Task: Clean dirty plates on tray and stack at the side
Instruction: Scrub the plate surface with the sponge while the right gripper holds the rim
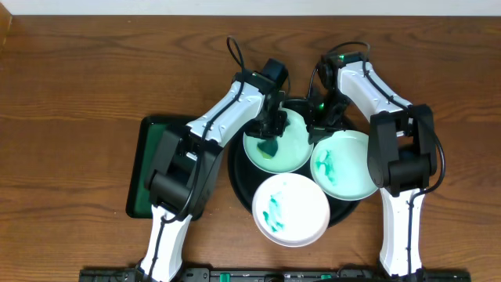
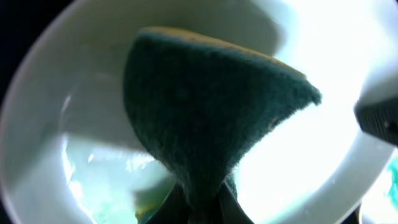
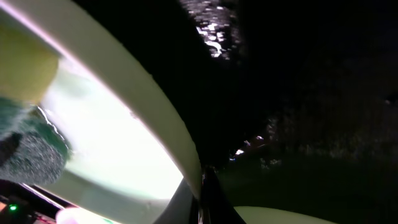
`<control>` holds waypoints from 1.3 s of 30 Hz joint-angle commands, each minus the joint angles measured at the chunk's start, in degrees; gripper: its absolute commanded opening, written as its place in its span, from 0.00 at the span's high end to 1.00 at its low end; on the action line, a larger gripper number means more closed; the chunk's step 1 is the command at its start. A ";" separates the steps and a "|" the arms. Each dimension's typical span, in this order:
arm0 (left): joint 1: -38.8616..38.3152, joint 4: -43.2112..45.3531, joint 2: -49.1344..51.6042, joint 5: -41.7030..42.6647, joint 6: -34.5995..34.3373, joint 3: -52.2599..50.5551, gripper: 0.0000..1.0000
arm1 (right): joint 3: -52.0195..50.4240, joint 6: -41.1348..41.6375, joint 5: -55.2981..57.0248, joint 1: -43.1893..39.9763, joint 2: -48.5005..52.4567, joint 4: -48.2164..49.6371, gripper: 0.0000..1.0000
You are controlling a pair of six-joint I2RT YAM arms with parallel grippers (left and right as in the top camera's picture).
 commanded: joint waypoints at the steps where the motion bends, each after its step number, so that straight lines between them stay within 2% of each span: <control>1: -1.09 -0.13 3.43 13.16 4.72 0.24 0.93 | -0.31 0.48 0.50 0.33 0.98 0.20 0.99; 9: -0.33 0.39 3.41 23.19 6.91 0.74 0.93 | -0.31 0.48 0.50 0.33 0.98 0.20 0.99; 14: 0.92 3.39 3.41 24.76 4.66 0.74 0.93 | -0.31 0.48 0.50 0.33 0.98 0.09 0.99; 20: 4.83 6.88 3.41 21.00 -2.56 0.74 0.93 | -0.31 0.46 0.55 0.33 0.98 -0.31 0.99; 30: 10.95 4.09 3.43 16.65 -5.11 0.72 0.92 | -0.31 1.11 0.92 0.28 0.98 -0.61 0.99; 35: 11.23 -2.12 3.43 2.47 -8.35 0.72 0.93 | -0.31 1.95 0.94 0.28 0.98 -0.61 0.99; 39: 11.23 -6.75 3.43 -2.43 -8.68 0.72 0.93 | -0.31 2.16 0.94 0.28 0.98 -0.42 0.99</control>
